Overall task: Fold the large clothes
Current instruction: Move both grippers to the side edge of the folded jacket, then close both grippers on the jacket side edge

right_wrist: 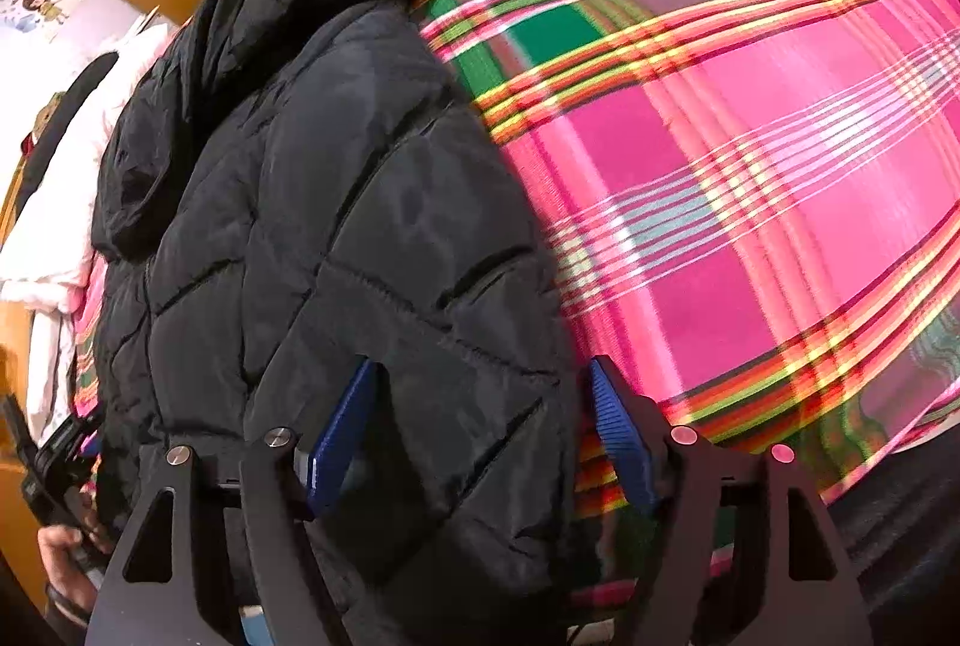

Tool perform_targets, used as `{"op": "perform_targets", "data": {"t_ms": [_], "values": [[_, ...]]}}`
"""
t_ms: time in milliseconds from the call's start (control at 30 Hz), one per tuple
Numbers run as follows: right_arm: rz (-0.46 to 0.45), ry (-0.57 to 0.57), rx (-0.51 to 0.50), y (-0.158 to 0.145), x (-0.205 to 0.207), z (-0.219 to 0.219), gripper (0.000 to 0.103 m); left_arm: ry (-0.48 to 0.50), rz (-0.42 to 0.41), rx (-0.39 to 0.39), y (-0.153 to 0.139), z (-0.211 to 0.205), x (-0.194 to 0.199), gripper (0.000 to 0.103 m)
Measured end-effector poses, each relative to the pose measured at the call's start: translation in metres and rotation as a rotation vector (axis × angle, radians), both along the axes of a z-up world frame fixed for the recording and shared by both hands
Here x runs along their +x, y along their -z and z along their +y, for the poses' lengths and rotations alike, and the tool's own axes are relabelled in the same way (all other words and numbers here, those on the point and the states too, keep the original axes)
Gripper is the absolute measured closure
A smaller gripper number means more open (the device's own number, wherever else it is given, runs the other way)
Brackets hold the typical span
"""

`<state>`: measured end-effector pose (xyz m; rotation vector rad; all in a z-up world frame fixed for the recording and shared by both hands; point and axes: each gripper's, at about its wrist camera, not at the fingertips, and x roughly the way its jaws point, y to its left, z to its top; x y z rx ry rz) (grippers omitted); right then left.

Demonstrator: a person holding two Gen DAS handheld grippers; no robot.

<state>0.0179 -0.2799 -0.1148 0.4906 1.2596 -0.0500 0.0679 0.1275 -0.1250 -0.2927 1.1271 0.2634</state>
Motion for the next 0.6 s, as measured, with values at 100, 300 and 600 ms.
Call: {"op": "perform_targets", "data": {"t_ms": [100,300,600], "values": [[0.019,-0.05,-0.016,0.002,-0.001,0.01,0.028,0.023,0.032,0.03,0.002,-0.008,-0.002,0.043],[0.017,-0.074,-0.042,-0.003,-0.003,0.016,0.052,0.044,0.075,0.024,0.009,-0.013,-0.001,0.052],[-0.152,-0.078,0.08,-0.06,-0.011,0.019,0.09,0.085,-0.106,-0.12,-0.038,-0.011,-0.016,0.088]]}}
